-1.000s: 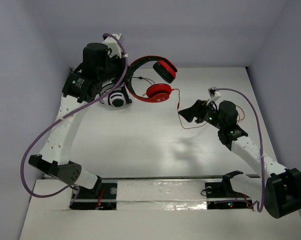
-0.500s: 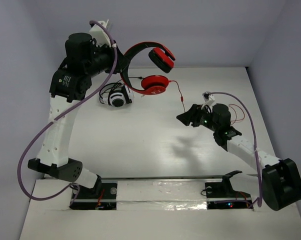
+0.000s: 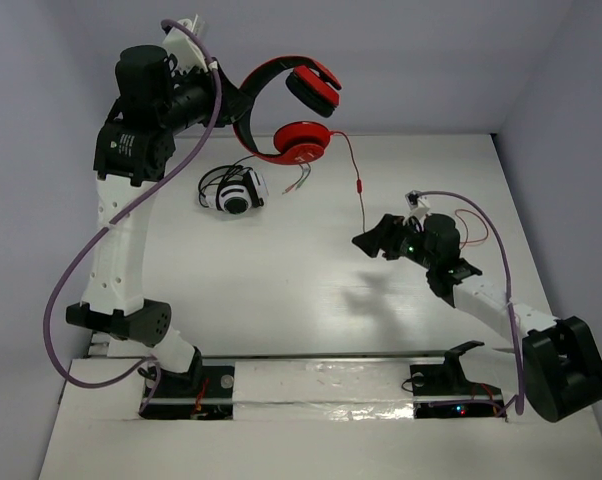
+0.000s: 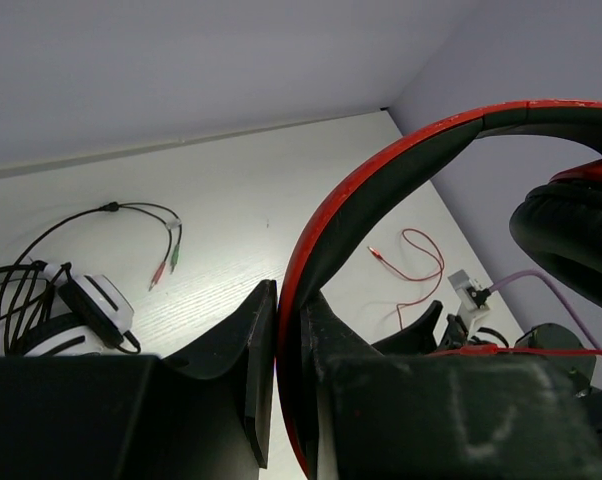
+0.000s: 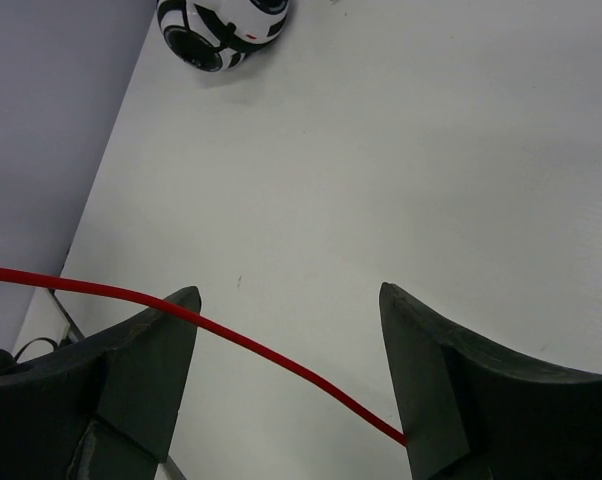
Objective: Wrap the headphones
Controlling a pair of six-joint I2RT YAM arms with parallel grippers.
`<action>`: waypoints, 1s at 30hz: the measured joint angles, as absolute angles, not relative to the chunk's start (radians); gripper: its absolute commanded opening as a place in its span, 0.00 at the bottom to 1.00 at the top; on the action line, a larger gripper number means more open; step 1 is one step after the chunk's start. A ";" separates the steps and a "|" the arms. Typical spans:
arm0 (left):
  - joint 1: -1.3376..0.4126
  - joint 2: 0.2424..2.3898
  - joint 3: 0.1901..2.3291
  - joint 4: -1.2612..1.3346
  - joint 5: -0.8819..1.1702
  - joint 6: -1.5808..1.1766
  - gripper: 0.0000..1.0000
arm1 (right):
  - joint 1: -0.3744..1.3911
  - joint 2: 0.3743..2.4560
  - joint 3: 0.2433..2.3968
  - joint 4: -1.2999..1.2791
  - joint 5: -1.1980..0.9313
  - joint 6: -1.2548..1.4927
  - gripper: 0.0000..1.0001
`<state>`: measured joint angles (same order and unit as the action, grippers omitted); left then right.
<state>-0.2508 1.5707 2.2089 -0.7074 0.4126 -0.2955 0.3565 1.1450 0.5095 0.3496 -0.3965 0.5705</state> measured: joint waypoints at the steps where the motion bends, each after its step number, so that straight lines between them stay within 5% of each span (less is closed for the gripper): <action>1: -0.248 1.573 2.212 -0.706 0.416 -0.298 0.00 | 0.358 1.147 0.509 0.349 -0.397 0.571 0.80; 8: -0.240 1.576 2.215 -0.699 0.439 -0.308 0.00 | 0.371 1.148 0.508 0.344 -0.393 0.573 0.75; 9: -0.240 1.576 2.215 -0.699 0.442 -0.309 0.00 | 0.374 1.146 0.506 0.342 -0.389 0.575 0.60; 10: -0.240 1.577 2.215 -0.698 0.445 -0.311 0.00 | 0.375 1.141 0.500 0.343 -0.387 0.575 0.23; 13: -0.240 1.580 2.211 -0.683 0.447 -0.316 0.00 | 0.401 1.113 0.478 0.335 -0.370 0.588 0.00; 30: -0.246 1.483 1.345 -0.255 0.353 -0.570 0.00 | 0.542 1.127 0.743 -0.043 -0.074 0.508 0.00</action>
